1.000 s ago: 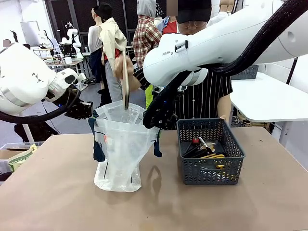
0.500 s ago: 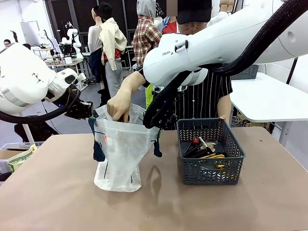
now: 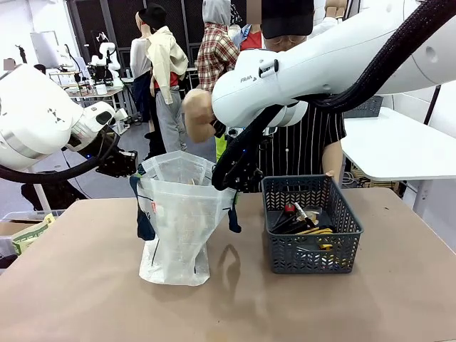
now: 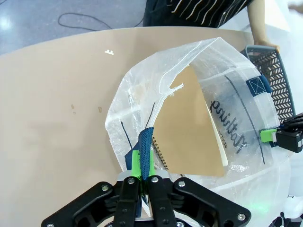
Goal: Transfer purchased items from the store into the shopping bag.
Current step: Move the Reusable shopping bag to the right side of the table.
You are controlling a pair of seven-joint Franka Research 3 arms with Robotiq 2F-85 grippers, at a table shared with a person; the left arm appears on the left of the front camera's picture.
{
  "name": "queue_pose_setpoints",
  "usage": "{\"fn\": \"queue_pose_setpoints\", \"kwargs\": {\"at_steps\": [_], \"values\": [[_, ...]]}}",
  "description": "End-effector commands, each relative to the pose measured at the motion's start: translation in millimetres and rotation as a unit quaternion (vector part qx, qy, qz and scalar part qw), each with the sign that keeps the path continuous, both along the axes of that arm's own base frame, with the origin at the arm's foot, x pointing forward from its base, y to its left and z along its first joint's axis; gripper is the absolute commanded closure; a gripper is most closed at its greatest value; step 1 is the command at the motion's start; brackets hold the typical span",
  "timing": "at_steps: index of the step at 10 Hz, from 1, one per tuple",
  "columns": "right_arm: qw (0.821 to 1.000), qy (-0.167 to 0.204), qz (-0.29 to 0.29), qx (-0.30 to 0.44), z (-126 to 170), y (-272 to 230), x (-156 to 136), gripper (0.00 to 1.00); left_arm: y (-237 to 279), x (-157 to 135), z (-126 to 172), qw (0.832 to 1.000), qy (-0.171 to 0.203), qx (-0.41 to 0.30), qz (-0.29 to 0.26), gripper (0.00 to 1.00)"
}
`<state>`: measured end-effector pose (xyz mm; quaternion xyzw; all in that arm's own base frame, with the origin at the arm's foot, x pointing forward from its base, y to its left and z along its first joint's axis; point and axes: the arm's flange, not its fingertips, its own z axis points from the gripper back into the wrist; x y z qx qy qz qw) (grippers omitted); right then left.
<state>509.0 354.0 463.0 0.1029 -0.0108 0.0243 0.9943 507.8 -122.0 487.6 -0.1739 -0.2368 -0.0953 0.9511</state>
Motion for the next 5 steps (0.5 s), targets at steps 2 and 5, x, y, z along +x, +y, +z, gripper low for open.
{"fn": "queue_pose_setpoints", "kwargs": {"at_steps": [2,5], "values": [[1.000,0.001,-0.002,0.001,1.1,-1.7,-0.7,1.00,2.9,-4.0,0.6,1.000,-0.008,0.001,0.005,1.00],[1.000,0.001,-0.002,0.001,1.1,-1.7,-0.7,1.00,2.9,-4.0,0.6,1.000,-0.008,0.001,0.005,1.00]]}}
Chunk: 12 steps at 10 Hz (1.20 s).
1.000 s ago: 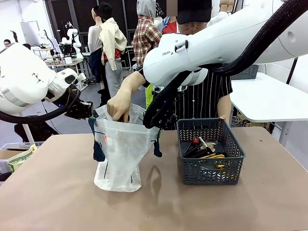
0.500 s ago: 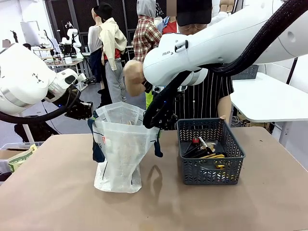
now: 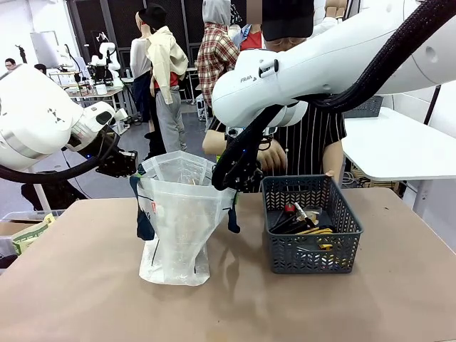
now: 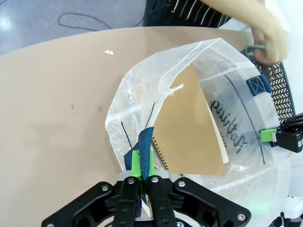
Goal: Transfer purchased items from the store into the shopping bag.
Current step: Move the Reusable shopping bag to the right side of the table.
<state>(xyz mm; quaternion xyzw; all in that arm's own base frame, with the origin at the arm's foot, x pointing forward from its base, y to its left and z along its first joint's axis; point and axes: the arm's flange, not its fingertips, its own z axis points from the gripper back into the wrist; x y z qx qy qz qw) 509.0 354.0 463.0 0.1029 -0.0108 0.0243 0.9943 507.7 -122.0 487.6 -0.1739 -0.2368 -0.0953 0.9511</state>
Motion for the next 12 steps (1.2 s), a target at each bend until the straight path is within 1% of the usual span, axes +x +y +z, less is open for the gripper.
{"fn": "queue_pose_setpoints", "kwargs": {"at_steps": [1,12], "values": [[1.000,0.001,-0.002,0.001,1.1,-1.7,-0.7,1.00,2.9,-4.0,0.6,1.000,-0.008,0.001,0.005,1.00],[1.000,0.001,-0.002,0.001,1.1,-1.7,-0.7,1.00,2.9,-4.0,0.6,1.000,-0.008,0.001,0.005,1.00]]}}
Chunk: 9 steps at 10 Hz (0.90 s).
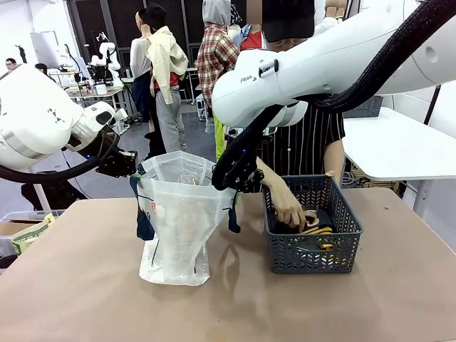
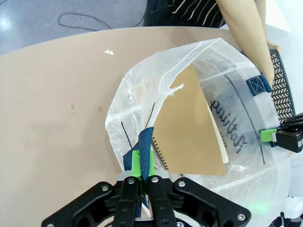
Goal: Transfer purchased items from the store into the shopping bag.
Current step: Move the Reusable shopping bag to the right side of the table.
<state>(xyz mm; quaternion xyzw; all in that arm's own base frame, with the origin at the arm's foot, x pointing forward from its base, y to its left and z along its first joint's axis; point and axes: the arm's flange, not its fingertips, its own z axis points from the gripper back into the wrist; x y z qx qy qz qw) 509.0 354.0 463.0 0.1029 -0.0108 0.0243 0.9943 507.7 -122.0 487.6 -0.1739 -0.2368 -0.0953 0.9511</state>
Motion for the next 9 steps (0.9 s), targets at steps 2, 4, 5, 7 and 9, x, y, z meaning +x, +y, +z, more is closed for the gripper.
{"fn": "queue_pose_setpoints", "kwargs": {"at_steps": [2,4,5,7,9], "values": [[1.000,0.001,-0.002,0.001,1.1,-1.7,-0.7,1.00,2.9,-4.0,0.6,1.000,-0.008,0.001,0.005,1.00],[1.000,0.001,-0.002,0.001,1.1,-1.7,-0.7,1.00,2.9,-4.0,0.6,1.000,-0.008,0.001,0.005,1.00],[1.000,0.001,-0.002,0.001,1.1,-1.7,-0.7,1.00,2.9,-4.0,0.6,1.000,-0.008,0.001,0.005,1.00],[1.000,0.001,-0.002,0.001,1.1,-1.7,-0.7,1.00,2.9,-4.0,0.6,1.000,-0.008,0.001,0.005,1.00],[1.000,0.001,-0.002,0.001,1.1,-1.7,-0.7,1.00,2.9,-4.0,0.6,1.000,-0.008,0.001,0.005,1.00]]}}
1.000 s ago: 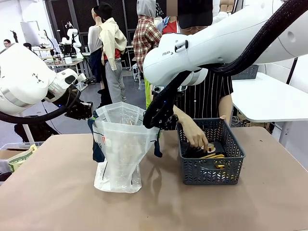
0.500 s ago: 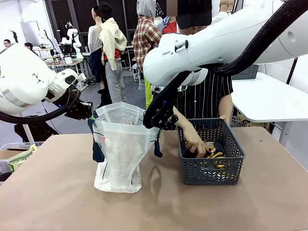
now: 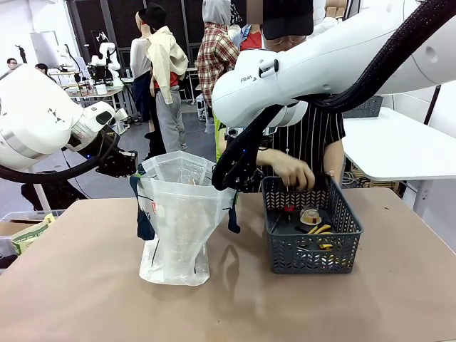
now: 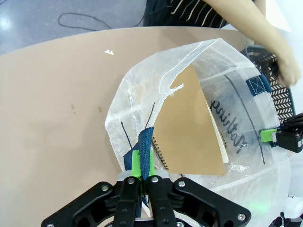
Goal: Transfer purchased items from the store into the shopping bag.
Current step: Move the Reusable shopping bag to the right side of the table.
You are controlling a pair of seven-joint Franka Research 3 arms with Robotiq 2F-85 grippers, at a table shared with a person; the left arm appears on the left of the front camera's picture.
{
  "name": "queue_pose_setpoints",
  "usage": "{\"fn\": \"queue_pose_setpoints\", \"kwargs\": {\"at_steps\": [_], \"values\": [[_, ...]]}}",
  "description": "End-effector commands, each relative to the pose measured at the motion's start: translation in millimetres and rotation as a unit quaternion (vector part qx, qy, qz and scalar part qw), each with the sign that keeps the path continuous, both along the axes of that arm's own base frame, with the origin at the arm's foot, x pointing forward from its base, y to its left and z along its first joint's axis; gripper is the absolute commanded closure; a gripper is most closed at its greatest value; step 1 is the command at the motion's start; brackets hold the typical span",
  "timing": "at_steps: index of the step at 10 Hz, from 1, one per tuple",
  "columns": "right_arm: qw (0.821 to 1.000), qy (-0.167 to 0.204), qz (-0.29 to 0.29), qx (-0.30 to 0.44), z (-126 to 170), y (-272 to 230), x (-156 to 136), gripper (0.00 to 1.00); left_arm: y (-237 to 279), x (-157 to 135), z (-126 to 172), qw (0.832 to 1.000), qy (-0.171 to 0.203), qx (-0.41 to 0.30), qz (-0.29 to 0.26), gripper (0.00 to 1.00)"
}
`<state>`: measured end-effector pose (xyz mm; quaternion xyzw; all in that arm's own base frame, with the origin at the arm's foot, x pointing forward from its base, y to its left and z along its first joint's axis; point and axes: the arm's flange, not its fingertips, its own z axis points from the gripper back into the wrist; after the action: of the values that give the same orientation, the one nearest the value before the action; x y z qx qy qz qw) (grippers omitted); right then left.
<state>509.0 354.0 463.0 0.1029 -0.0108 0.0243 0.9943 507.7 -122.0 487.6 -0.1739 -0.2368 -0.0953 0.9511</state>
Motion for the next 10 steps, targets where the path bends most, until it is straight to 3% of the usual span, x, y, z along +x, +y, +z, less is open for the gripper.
{"fn": "queue_pose_setpoints", "kwargs": {"at_steps": [1,10], "values": [[1.000,0.001,-0.002,0.001,1.1,-1.7,-0.7,1.00,2.9,-4.0,0.6,1.000,-0.008,0.001,0.005,1.00],[1.000,0.001,-0.002,0.001,1.1,-1.7,-0.7,1.00,2.9,-4.0,0.6,1.000,-0.008,0.001,0.005,1.00]]}}
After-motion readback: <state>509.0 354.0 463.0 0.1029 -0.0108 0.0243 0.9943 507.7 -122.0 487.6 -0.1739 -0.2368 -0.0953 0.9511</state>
